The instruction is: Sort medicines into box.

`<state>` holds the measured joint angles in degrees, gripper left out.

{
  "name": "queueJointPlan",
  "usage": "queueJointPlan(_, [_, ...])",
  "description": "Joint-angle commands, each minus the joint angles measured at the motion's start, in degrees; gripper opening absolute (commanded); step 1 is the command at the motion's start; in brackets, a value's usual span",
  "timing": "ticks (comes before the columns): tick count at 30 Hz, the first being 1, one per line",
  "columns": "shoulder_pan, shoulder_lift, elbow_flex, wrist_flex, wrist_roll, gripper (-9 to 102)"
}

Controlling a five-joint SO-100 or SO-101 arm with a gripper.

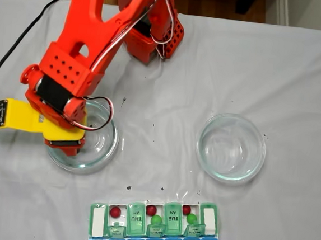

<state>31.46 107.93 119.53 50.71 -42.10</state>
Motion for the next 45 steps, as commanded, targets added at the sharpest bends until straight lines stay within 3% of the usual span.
queueJointPlan(1, [-0.8,0.7,-1.0,-0.9,0.0,18])
queueJointPlan(12, [-1.4,-0.6,-1.5,0.5,-0.3,0])
queueJointPlan(21, [-2.2,5.4,1.1,2.3,-0.3,0])
queueJointPlan(30, [-8.5,30.0,7.6,-2.2,7.9,0])
queueJointPlan(34, [-12.6,31.2,5.9,-1.8,12.0,0])
queueJointPlan(42, [-21.7,32.1,10.3,-19.3,19.8,0])
queueJointPlan(45, [-23.6,28.7,10.3,-22.4,21.0,0])
